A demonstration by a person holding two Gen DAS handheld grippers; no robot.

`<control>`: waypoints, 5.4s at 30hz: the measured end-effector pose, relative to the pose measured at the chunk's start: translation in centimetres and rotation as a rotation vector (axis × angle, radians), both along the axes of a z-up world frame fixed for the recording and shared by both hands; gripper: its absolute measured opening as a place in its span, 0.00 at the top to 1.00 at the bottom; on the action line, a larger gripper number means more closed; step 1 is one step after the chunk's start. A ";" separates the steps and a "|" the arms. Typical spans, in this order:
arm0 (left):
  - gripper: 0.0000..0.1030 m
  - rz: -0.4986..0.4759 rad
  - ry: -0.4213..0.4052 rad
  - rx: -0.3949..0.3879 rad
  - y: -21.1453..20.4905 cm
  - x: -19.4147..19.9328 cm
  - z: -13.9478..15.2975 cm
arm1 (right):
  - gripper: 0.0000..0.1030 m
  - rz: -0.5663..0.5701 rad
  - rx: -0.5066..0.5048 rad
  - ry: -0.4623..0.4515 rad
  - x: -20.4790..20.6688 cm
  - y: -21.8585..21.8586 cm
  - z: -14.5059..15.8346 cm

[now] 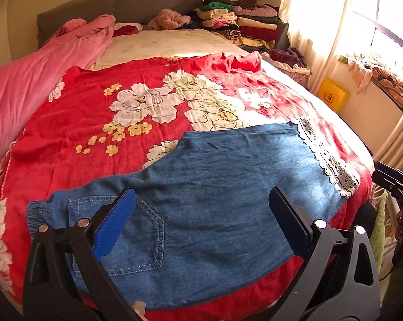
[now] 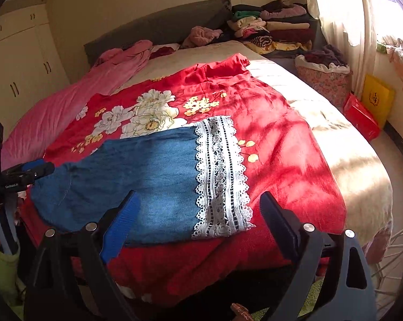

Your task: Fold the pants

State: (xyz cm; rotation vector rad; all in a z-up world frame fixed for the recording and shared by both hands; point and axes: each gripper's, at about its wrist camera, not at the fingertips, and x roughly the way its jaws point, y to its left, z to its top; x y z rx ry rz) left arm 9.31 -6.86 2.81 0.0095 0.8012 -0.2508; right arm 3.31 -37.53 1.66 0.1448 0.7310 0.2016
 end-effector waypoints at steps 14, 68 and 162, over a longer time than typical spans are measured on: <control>0.09 -0.119 -0.002 0.029 -5.4 1.2 0.8 | 0.13 -0.003 0.015 -0.002 0.1 -0.3 -0.3; 0.45 -0.534 0.208 0.018 -19.5 16.7 -7.9 | 0.38 -0.041 0.101 0.131 4.8 -0.3 -6.1; 0.89 0.042 0.184 -0.335 6.0 9.8 -6.6 | 0.86 0.717 -0.194 0.058 -0.5 26.5 -6.0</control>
